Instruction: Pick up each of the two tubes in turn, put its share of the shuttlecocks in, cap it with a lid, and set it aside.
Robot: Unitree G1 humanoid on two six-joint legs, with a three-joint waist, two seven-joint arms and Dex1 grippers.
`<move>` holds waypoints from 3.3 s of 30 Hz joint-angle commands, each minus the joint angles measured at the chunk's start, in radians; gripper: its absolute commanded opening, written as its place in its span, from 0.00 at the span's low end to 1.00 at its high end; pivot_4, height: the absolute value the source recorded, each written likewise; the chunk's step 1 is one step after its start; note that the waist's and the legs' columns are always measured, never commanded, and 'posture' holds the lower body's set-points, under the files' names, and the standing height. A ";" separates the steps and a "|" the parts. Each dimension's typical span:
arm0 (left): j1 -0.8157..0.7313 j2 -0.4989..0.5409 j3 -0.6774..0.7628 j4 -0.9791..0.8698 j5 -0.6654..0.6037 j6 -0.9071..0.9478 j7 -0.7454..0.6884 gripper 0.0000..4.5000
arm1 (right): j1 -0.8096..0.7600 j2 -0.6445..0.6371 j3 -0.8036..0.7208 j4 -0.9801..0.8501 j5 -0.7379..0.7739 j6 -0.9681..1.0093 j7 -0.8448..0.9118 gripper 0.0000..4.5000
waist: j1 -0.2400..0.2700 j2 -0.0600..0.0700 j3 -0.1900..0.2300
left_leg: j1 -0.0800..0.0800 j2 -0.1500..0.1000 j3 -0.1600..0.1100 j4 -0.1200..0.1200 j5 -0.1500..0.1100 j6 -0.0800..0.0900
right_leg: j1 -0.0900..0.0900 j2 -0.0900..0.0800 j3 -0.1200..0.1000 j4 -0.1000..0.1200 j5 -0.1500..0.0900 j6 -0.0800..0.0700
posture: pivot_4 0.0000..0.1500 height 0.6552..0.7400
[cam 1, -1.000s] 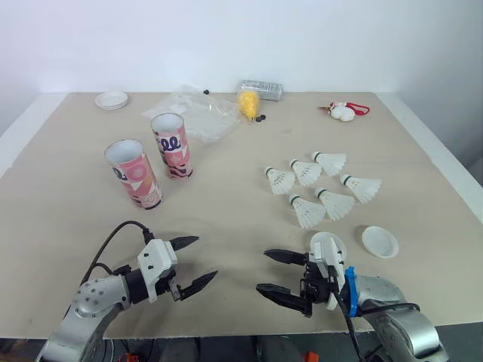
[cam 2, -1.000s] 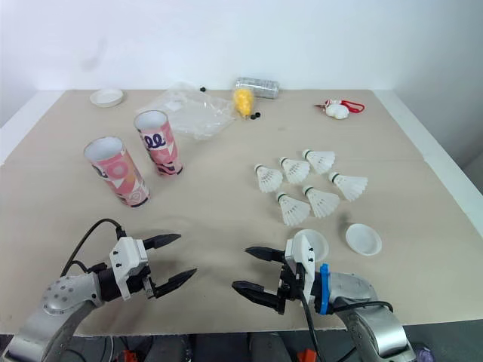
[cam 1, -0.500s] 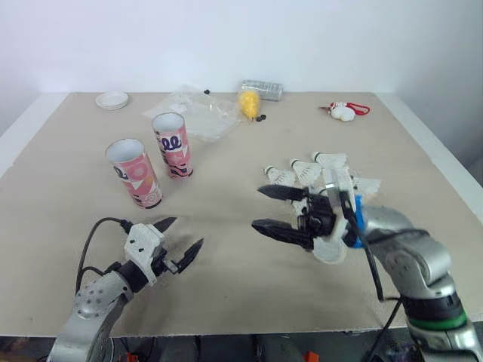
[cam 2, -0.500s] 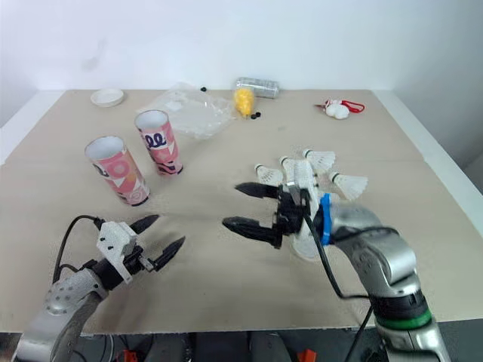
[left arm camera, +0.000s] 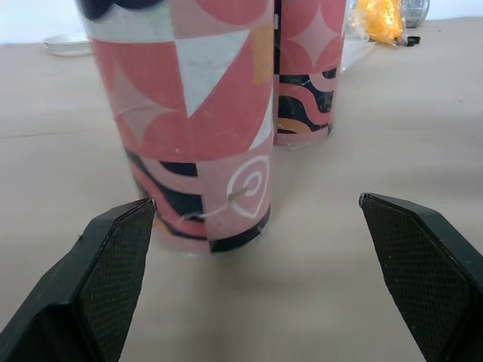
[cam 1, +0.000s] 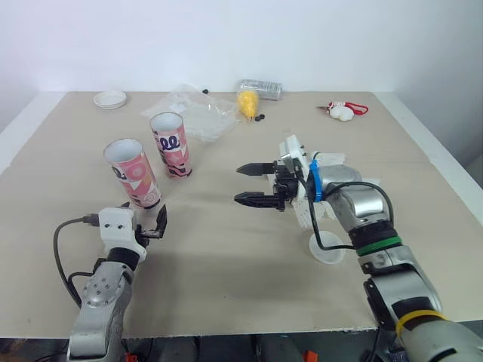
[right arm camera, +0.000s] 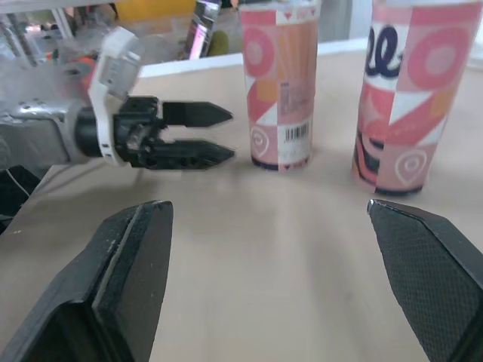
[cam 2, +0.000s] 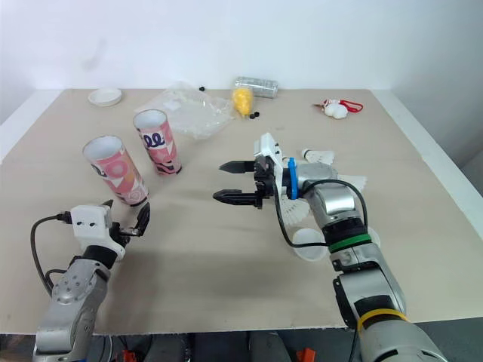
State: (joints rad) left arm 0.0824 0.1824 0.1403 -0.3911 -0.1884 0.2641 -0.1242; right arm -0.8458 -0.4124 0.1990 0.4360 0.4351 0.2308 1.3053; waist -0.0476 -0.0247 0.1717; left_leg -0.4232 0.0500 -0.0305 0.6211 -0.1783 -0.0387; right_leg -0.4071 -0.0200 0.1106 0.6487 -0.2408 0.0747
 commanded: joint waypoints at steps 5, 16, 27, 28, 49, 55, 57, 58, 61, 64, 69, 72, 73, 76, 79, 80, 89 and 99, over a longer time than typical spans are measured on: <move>-0.065 0.029 0.063 0.092 -0.056 0.017 -0.045 1.00 | -0.040 0.051 -0.037 0.052 -0.056 -0.169 0.034 0.98 | 0.000 0.000 0.000 | 0.000 0.000 0.000 -0.001 0.000 0.000 | 0.000 0.000 0.000 0.000 0.000 0.000 | 1.00 1.00; -0.191 0.098 0.085 0.261 -0.061 0.004 -0.099 1.00 | -0.037 0.072 -0.046 0.062 -0.081 -0.209 0.030 0.98 | 0.000 0.000 0.000 | 0.000 0.000 -0.001 -0.001 0.000 0.000 | 0.000 0.001 0.000 0.001 0.000 0.000 | 1.00 1.00; -0.319 0.158 0.059 0.498 -0.037 -0.072 -0.197 1.00 | -0.019 0.085 -0.067 0.036 -0.069 -0.188 0.021 0.98 | 0.000 0.000 0.000 | 0.000 0.000 -0.001 -0.001 0.000 0.000 | 0.000 0.001 0.000 0.001 0.000 0.000 | 1.00 1.00; -0.326 0.162 0.059 0.515 -0.036 -0.083 -0.204 1.00 | -0.017 0.086 -0.069 0.033 -0.070 -0.185 0.021 0.98 | 0.000 0.000 0.000 | 0.000 0.000 -0.001 -0.001 0.000 0.000 | 0.000 0.001 0.000 0.001 0.000 0.000 | 1.00 1.00; -0.390 0.217 0.075 0.672 -0.048 -0.180 -0.318 0.68 | 0.017 0.069 -0.075 -0.025 -0.070 -0.140 0.026 1.00 | 0.000 0.002 -0.001 | 0.002 0.000 -0.001 -0.001 0.002 -0.001 | 0.000 0.001 0.000 0.003 0.001 0.000 | 1.00 1.00; -0.311 0.285 0.020 0.538 -0.014 -0.225 -0.411 0.68 | 0.043 0.062 -0.085 -0.083 -0.055 -0.113 0.015 1.00 | -0.001 0.002 -0.001 | 0.001 0.000 -0.001 -0.004 0.002 -0.002 | -0.001 0.001 0.000 0.003 -0.001 -0.002 | 1.00 1.00; -0.286 0.327 -0.001 0.472 -0.020 -0.222 -0.476 0.68 | 0.065 0.050 -0.101 -0.132 -0.040 -0.088 -0.002 1.00 | 0.000 0.002 0.000 | 0.001 0.000 -0.002 -0.004 0.001 -0.002 | -0.001 0.001 0.000 0.003 -0.001 -0.003 | 1.00 1.00; -0.277 0.349 -0.010 0.441 -0.028 -0.215 -0.510 0.68 | 0.080 0.040 -0.112 -0.164 -0.031 -0.072 -0.016 1.00 | 0.000 0.002 0.000 | 0.000 0.000 -0.002 -0.004 0.001 -0.003 | -0.002 0.001 0.000 0.003 -0.002 -0.003 | 1.00 1.00; -0.268 0.423 -0.044 0.362 -0.047 -0.185 -0.621 0.68 | 0.157 0.007 -0.153 -0.317 0.017 0.007 -0.074 1.00 | 0.004 0.001 0.000 | -0.001 0.000 -0.002 -0.004 0.001 -0.003 | -0.002 0.000 -0.001 0.003 -0.002 -0.004 | 1.00 1.00; -0.273 0.504 -0.112 0.294 -0.054 -0.156 -0.762 0.68 | 0.263 -0.034 -0.196 -0.503 0.072 0.100 -0.149 1.00 | 0.005 0.001 0.000 | -0.001 0.000 -0.003 -0.004 0.000 -0.004 | -0.002 -0.001 -0.002 0.003 -0.004 -0.004 | 1.00 1.00; -0.398 0.601 -0.290 0.230 -0.031 -0.053 -0.982 0.68 | 0.471 -0.122 -0.311 -0.831 0.193 0.295 -0.319 1.00 | 0.005 0.002 0.001 | -0.002 0.000 -0.002 -0.005 -0.001 -0.004 | -0.002 -0.001 -0.002 0.003 -0.007 -0.002 | 1.00 1.00; -0.485 0.617 -0.372 0.242 -0.002 -0.020 -1.067 0.68 | 0.573 -0.158 -0.362 -0.962 0.240 0.376 -0.416 1.00 | 0.000 0.001 0.001 | -0.001 0.000 -0.002 -0.004 -0.001 -0.004 | -0.002 -0.001 -0.002 0.003 -0.009 -0.004 | 1.00 1.00; -0.519 0.618 -0.399 0.256 0.013 -0.019 -1.094 0.68 | 0.611 -0.166 -0.379 -0.999 0.248 0.402 -0.454 1.00 | -0.001 0.001 0.001 | -0.001 0.000 -0.002 -0.004 -0.001 -0.003 | -0.002 -0.001 -0.002 0.003 -0.009 -0.005 | 1.00 1.00; -0.605 0.619 -0.453 0.296 0.037 0.006 -1.164 0.68 | 0.714 -0.179 -0.419 -1.080 0.254 0.441 -0.543 1.00 | -0.001 0.001 0.001 | -0.001 0.000 -0.002 -0.004 -0.001 -0.003 | -0.002 0.000 -0.001 0.003 -0.009 -0.005 | 1.00 1.00; -0.686 0.623 -0.498 0.335 0.058 0.035 -1.233 0.68 | 0.787 -0.175 -0.452 -1.126 0.242 0.486 -0.651 1.00 | 0.000 0.001 0.001 | -0.001 0.000 -0.002 -0.003 -0.001 -0.003 | -0.002 0.000 -0.001 0.003 -0.009 -0.005 | 1.00 1.00; -0.706 0.621 -0.508 0.347 0.064 0.043 -1.245 0.68 | 0.801 -0.168 -0.457 -1.135 0.242 0.496 -0.682 1.00 | 0.000 0.001 0.001 | -0.001 0.000 -0.002 -0.003 -0.001 -0.003 | -0.002 0.000 -0.001 0.003 -0.009 -0.005 | 1.00 1.00; -0.755 0.550 -0.546 0.350 0.107 0.056 -1.235 0.68 | 0.911 -0.121 -0.468 -1.212 0.325 0.603 -0.851 1.00 | 0.001 0.001 0.001 | -0.002 0.000 -0.002 -0.003 -0.002 -0.002 | -0.002 0.000 0.000 0.003 -0.010 -0.004 | 1.00 1.00; -0.751 0.518 -0.547 0.314 0.114 0.085 -1.228 0.68 | 0.955 -0.144 -0.449 -1.184 0.306 0.620 -0.933 1.00 | 0.001 0.001 0.001 | -0.002 0.000 -0.002 -0.001 -0.002 -0.001 | -0.001 0.000 0.000 0.003 -0.009 -0.004 | 1.00 1.00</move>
State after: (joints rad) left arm -0.6599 0.6939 -0.4095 -0.0500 -0.0842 0.3417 -1.3578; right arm 0.1165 -0.5521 -0.2426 -0.7459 0.7617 0.8691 0.3907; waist -0.0466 -0.0242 0.1732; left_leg -0.4251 0.0498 -0.0328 0.6200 -0.1802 -0.0402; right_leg -0.4085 -0.0201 0.1103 0.6514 -0.2501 0.0703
